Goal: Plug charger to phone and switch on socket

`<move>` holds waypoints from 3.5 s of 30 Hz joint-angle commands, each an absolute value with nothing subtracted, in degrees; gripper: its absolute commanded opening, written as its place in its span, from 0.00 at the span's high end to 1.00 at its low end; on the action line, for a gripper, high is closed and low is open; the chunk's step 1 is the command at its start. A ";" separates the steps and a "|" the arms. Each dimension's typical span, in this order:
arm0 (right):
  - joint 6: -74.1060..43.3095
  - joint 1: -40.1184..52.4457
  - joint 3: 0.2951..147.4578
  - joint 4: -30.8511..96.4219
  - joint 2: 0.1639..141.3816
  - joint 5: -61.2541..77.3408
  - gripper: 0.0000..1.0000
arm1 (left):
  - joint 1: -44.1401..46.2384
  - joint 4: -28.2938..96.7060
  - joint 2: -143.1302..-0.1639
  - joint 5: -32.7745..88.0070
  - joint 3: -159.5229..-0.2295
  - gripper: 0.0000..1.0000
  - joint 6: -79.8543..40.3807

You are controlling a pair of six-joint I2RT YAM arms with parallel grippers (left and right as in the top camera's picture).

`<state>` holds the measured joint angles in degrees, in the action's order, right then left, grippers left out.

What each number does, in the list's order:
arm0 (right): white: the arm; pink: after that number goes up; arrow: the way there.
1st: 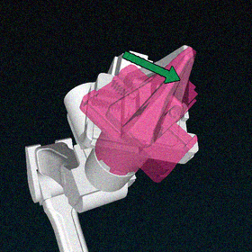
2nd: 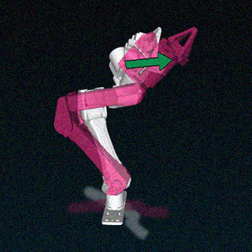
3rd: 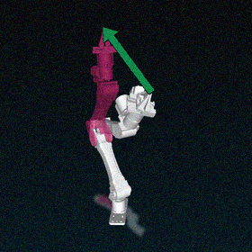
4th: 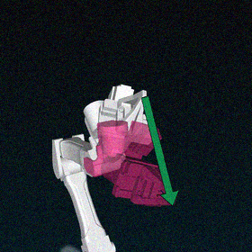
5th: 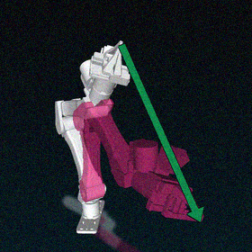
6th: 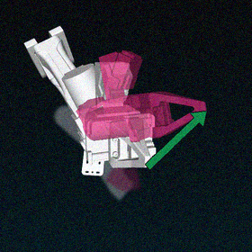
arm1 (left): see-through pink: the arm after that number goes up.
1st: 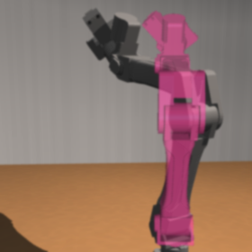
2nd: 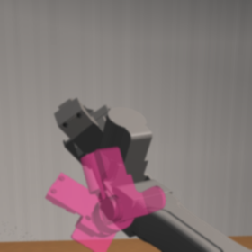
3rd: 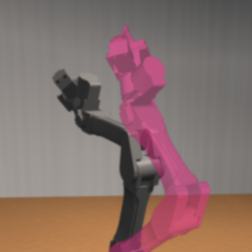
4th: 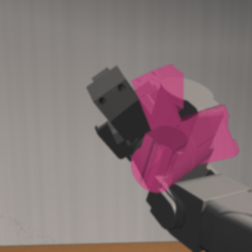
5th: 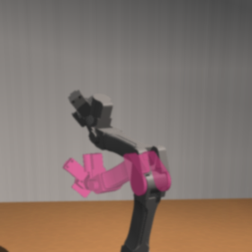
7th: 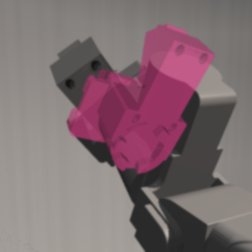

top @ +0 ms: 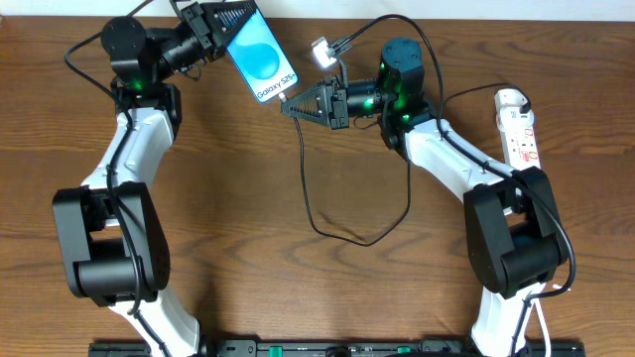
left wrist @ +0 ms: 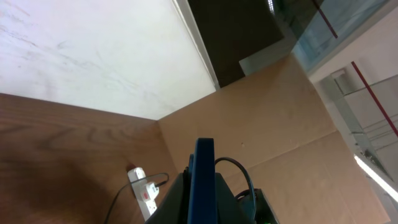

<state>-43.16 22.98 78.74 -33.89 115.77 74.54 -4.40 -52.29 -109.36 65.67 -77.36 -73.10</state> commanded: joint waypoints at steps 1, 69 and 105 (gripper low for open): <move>-42.83 22.92 79.53 -34.04 113.95 72.53 0.99 | -3.88 -52.77 -107.72 67.07 -77.84 0.93 -72.47; -57.19 22.94 79.53 -38.85 113.95 70.39 0.99 | -3.88 -52.82 -107.72 73.21 -77.84 0.93 -76.77; -62.78 22.96 79.55 -41.65 113.95 65.39 0.99 | -3.77 -52.82 -107.72 79.33 -77.84 0.93 -76.12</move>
<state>-61.78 23.49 78.67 -40.36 115.77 75.02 -4.71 -52.53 -109.36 69.04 -77.36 -76.25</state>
